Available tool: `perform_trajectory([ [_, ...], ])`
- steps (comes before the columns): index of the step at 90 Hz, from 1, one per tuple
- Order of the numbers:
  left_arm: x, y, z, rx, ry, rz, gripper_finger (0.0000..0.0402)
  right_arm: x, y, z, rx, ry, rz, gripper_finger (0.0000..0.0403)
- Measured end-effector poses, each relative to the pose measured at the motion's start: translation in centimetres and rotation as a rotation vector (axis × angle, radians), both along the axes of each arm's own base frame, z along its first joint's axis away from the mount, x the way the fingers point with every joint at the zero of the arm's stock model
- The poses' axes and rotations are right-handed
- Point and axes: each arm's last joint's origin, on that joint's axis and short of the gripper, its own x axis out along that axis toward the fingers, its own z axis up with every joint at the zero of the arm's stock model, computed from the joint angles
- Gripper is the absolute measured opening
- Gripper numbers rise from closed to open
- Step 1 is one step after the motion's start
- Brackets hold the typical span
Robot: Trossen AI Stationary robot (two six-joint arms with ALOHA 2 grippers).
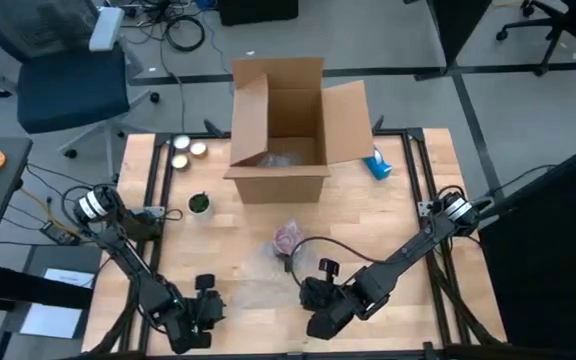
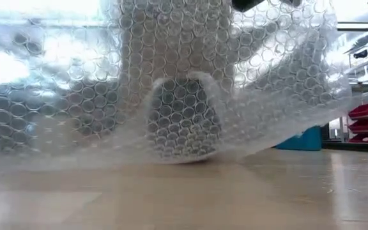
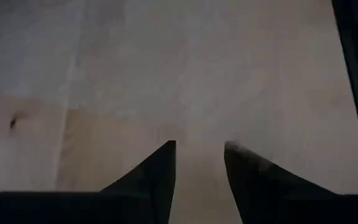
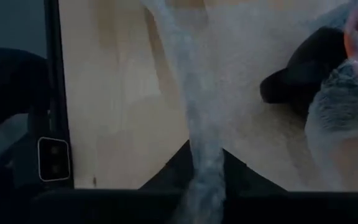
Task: Wrap mug
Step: Wrap the black cup with the transparent bubble wrap
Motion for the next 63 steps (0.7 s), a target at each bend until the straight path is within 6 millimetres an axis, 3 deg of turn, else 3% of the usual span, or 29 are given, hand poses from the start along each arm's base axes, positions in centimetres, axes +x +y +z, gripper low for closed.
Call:
perform_trajectory([
  [34, 0.8, -1.0, 0.7, -0.136, -0.086, 0.007, 0.0122, 0.0, 0.0, 0.0, 0.001, -0.001, -0.001, 0.0000],
  [63, 2.1, 0.0, 0.7, -0.127, -0.106, 0.079, 0.0121, 0.0, 0.0, 0.0, -0.003, -0.005, -0.005, 0.0000],
])
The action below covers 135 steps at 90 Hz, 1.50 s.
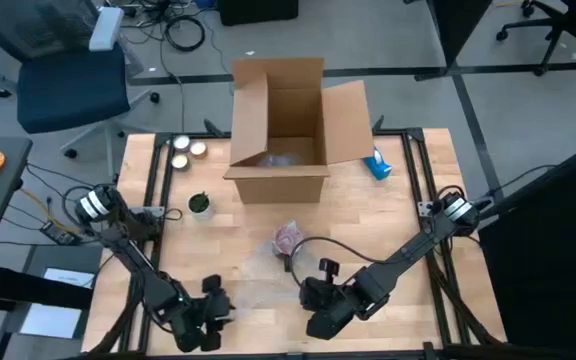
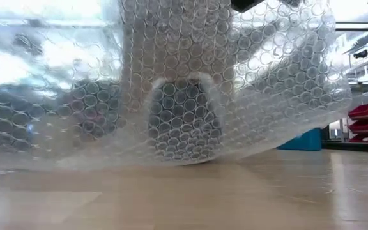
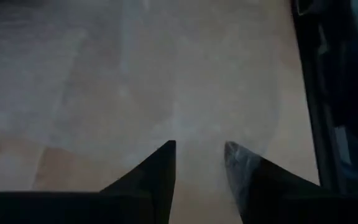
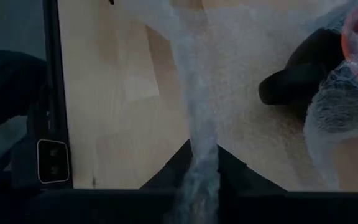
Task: Wrap mug
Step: Wrap the black cup with the transparent bubble wrap
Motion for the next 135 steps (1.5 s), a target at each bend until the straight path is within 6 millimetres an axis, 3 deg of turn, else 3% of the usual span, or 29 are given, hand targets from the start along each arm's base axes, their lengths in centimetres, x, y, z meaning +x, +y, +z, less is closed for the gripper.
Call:
perform_trajectory([
  [10, 0.3, 0.2, 0.0, -0.002, 0.001, 0.014, 0.0104, 0.0, 0.0, 0.0, 0.000, 0.000, 0.000, 0.0000],
  [24, 0.6, 0.5, 0.0, 0.002, 0.001, 0.025, 0.0022, 0.0, 0.0, 0.0, -0.003, 0.001, 0.004, 0.0000],
  [29, 0.7, 0.6, 0.1, 0.005, 0.001, 0.027, 0.0009, -0.1, 0.1, 0.0, -0.014, 0.003, 0.020, 0.0000],
  [47, 0.6, 2.1, 2.0, 0.095, -0.010, 0.064, 0.0001, -0.4, 0.1, 0.8, -0.054, 0.021, 0.061, 0.0000],
  [62, 0.9, 4.3, 4.6, 0.311, -0.092, 0.164, 0.0000, -0.6, 0.0, 0.7, -0.090, 0.049, 0.100, 0.0000],
  [81, 3.1, 7.0, 5.4, 0.455, -0.128, 0.237, 0.0000, -0.7, -0.1, 0.6, -0.096, 0.063, 0.095, 0.0000],
  [122, 8.7, 9.1, 8.3, 0.476, -0.366, 0.183, 0.0000, -1.8, -0.9, 0.0, -0.133, 0.190, 0.044, 0.0000],
  [135, 9.9, 10.0, 8.2, 0.415, -0.393, 0.176, 0.0000, -1.9, -0.9, 0.0, -0.123, 0.199, 0.044, 0.0000],
])
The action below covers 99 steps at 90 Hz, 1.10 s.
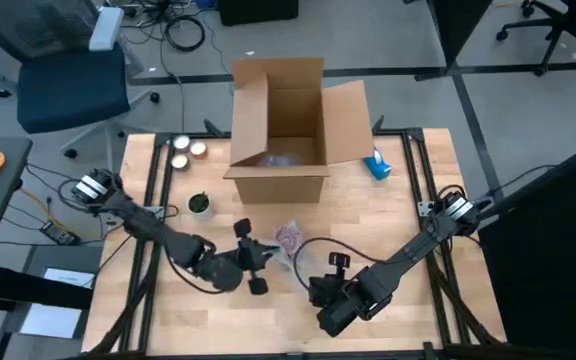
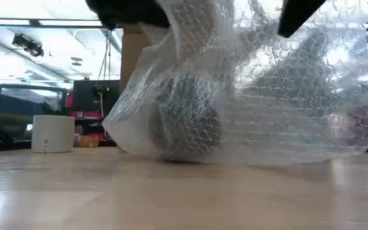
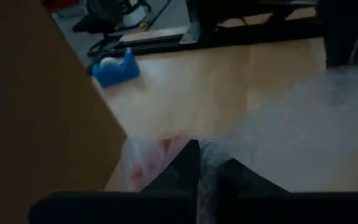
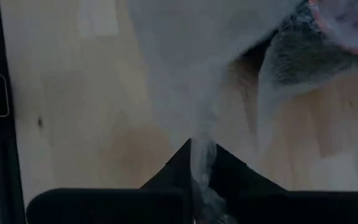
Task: Wrap mug
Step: Wrap the black cup with the transparent bubble wrap
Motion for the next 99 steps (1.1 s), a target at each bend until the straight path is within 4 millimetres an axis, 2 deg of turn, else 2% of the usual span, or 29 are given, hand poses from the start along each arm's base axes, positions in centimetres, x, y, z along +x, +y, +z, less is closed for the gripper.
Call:
perform_trajectory([
  [28, 2.3, 0.7, -1.7, -0.021, -0.011, -0.047, 0.0000, -0.1, 0.0, 0.0, -0.002, 0.007, 0.002, 0.0000],
  [41, 2.6, 1.1, -1.6, -0.033, -0.017, -0.052, 0.0000, -0.5, -0.4, -0.2, -0.039, 0.057, 0.002, 0.0000],
  [60, 2.7, 1.1, -1.5, -0.020, -0.030, -0.057, 0.0000, -1.6, -1.9, -0.4, -0.175, 0.192, -0.025, 0.0000],
  [99, 3.2, 2.2, -1.4, -0.023, -0.043, -0.028, 0.0000, -0.3, -4.3, -0.3, -0.253, 0.205, -0.020, 0.0000],
])
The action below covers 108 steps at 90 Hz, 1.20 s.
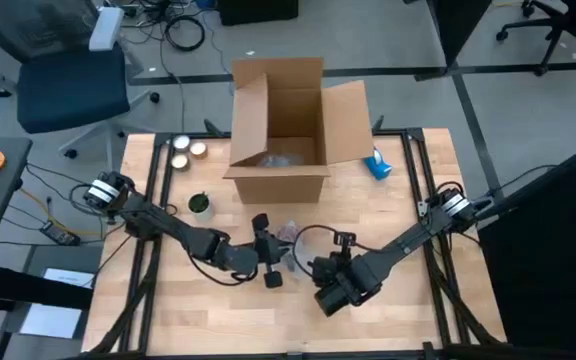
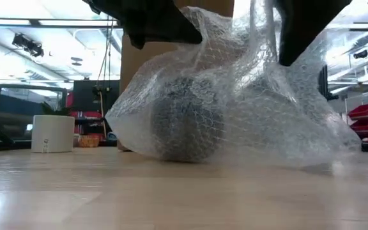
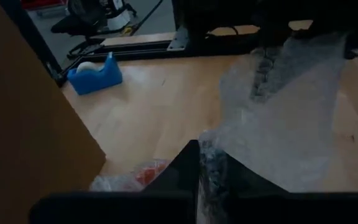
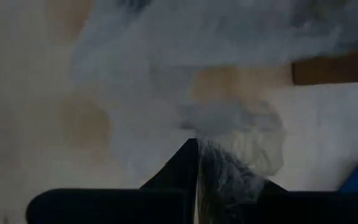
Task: Wrap mug
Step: Wrap the black cup with the transparent bubble wrap
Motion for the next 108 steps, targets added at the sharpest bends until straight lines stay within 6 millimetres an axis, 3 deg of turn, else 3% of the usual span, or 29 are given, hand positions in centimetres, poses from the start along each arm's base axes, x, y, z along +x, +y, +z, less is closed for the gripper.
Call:
perform_trajectory([
  [30, 0.3, 0.7, 0.0, 0.032, 0.019, -0.025, 0.0000, 0.1, -0.2, 0.2, -0.016, 0.021, 0.037, 0.0000],
  [70, 0.5, 1.0, -0.4, -0.007, 0.067, -0.123, 0.0000, 0.4, -0.6, 5.2, -0.122, -0.084, 0.050, 0.0000],
  [108, 0.4, 1.2, -0.6, 0.005, 0.092, -0.122, 0.0000, 1.1, -2.1, 5.3, -0.163, -0.064, 0.049, 0.0000],
])
